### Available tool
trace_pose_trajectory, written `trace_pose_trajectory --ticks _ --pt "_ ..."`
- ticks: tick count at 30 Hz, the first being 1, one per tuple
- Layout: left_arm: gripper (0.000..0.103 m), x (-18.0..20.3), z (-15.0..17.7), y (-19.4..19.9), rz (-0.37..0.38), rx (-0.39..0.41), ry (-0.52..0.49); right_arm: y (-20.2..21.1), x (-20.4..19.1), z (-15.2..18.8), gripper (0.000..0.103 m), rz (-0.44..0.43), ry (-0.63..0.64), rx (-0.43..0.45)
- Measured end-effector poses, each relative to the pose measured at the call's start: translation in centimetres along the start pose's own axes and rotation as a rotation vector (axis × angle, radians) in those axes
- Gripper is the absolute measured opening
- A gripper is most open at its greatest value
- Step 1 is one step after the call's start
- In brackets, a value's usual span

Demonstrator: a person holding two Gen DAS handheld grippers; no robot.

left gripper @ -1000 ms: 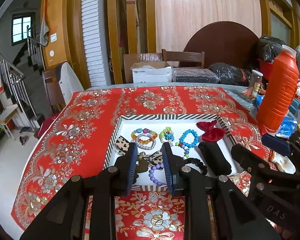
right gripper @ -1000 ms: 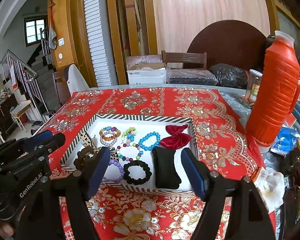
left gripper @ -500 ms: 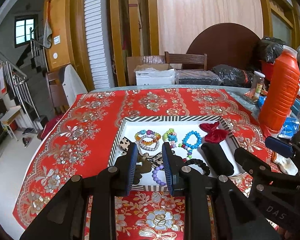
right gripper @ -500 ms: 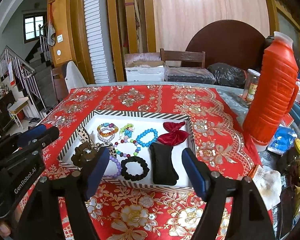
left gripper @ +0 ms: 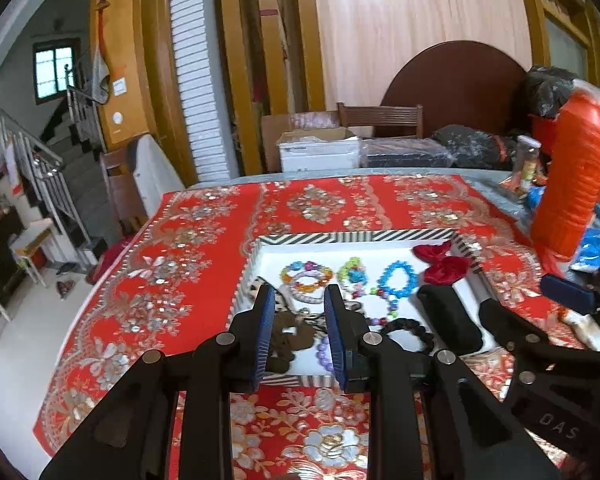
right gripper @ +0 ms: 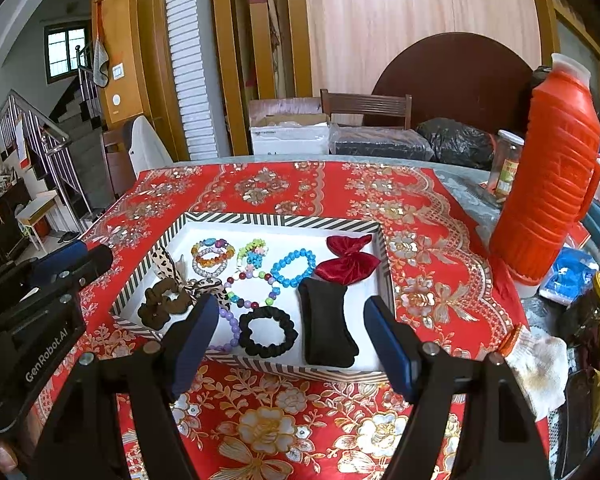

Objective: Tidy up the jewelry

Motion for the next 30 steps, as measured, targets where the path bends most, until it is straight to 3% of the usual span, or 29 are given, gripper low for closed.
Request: trace_pose_trajectory --ticks 30 --pt "0.029 0.1 0.6 -0.8 0.062 -0.016 0.024 -0.8 -1.4 0.8 0.078 -0.027 0.023 -0.029"
Point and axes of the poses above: each gripper's, at about its wrist camera, not at the fingertips, and y roughly against the way its jaws point, x to its right, z to its underside, the point moved 9 cm from there along -y, roughly the way its jaws point, and after that the axes turned 15 degrees about z, right-handed, at the moved point
